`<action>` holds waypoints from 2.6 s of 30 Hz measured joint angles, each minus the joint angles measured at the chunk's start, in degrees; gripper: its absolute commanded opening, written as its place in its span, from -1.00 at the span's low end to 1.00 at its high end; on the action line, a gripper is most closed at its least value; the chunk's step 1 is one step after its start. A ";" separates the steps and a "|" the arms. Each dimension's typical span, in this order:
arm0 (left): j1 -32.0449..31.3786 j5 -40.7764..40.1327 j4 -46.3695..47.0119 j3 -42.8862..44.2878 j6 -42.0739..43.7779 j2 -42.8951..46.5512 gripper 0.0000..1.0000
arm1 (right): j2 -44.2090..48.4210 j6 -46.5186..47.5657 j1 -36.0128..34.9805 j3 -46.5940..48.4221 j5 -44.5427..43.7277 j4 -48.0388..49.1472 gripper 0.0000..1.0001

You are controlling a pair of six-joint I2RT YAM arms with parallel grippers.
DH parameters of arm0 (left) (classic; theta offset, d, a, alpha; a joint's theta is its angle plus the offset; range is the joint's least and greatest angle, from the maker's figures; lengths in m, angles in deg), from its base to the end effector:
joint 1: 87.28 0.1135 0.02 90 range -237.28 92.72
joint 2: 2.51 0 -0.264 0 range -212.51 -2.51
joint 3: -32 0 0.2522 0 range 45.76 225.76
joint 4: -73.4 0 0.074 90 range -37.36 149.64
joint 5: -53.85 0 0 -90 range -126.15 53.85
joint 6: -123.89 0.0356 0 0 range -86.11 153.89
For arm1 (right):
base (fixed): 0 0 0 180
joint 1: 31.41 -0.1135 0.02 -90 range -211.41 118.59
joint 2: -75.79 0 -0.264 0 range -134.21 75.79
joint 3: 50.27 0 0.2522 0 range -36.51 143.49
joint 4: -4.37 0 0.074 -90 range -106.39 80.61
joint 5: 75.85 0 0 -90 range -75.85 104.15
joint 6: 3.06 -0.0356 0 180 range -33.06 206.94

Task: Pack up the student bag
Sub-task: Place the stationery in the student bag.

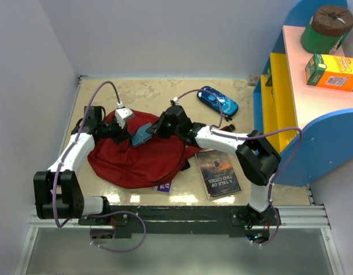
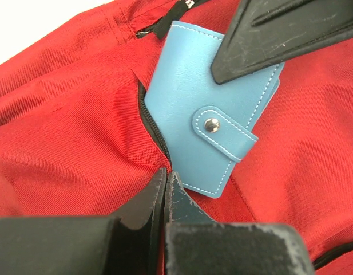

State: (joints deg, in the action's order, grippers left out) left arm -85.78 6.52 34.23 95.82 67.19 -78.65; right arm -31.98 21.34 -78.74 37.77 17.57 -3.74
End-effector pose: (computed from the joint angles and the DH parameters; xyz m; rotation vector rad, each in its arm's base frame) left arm 0.2661 -0.0172 0.2376 0.9031 2.0603 -0.5979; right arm 0.2932 0.3212 0.2286 0.3263 2.2916 1.2010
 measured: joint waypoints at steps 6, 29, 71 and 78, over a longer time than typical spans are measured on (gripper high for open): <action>0.00 1.05 -0.85 0.61 0.63 -0.61 -1.00 | 0.02 -3.72 -1.51 -3.30 -4.50 4.70 -1.00; 0.44 5.49 -5.97 5.20 0.39 -5.03 -1.00 | -5.46 -14.56 -7.56 -7.63 -19.30 18.88 -1.00; 2.84 5.20 -10.71 5.66 2.93 -2.82 -1.00 | -20.02 -5.03 -11.67 6.82 -18.95 23.74 -0.42; 2.84 5.62 -10.82 5.68 2.93 -3.17 -1.00 | -11.26 0.87 -11.87 -1.64 -18.95 23.52 -0.49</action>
State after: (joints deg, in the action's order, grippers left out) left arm -82.94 12.14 23.41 101.50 70.12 -81.82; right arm -43.23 22.21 -90.61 36.13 -1.38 19.78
